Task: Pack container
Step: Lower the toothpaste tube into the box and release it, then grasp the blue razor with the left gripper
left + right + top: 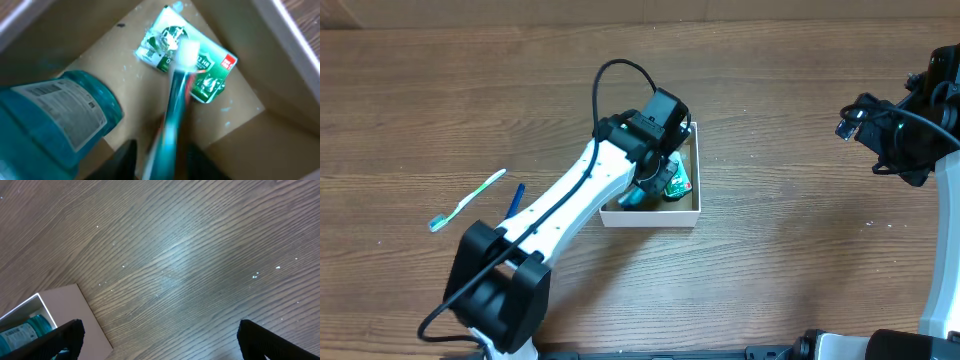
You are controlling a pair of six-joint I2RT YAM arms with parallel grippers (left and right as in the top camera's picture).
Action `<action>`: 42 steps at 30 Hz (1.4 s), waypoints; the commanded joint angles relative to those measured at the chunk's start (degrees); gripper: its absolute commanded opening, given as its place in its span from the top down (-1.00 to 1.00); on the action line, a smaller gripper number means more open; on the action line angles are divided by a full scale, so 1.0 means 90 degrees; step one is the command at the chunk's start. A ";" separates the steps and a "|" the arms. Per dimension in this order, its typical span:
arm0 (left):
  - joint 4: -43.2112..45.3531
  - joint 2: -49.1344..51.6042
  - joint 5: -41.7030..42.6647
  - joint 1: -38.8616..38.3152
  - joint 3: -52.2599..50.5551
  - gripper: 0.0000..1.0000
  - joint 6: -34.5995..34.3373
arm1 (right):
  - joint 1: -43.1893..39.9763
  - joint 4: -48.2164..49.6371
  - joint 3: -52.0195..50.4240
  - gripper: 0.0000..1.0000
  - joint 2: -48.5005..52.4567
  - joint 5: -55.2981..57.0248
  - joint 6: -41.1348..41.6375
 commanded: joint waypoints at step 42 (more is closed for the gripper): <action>0.1440 -0.0716 0.0452 0.4624 -0.3400 -0.89 -0.0517 | 0.0017 0.0063 0.0002 -1.00 -0.0129 0.0058 -0.0049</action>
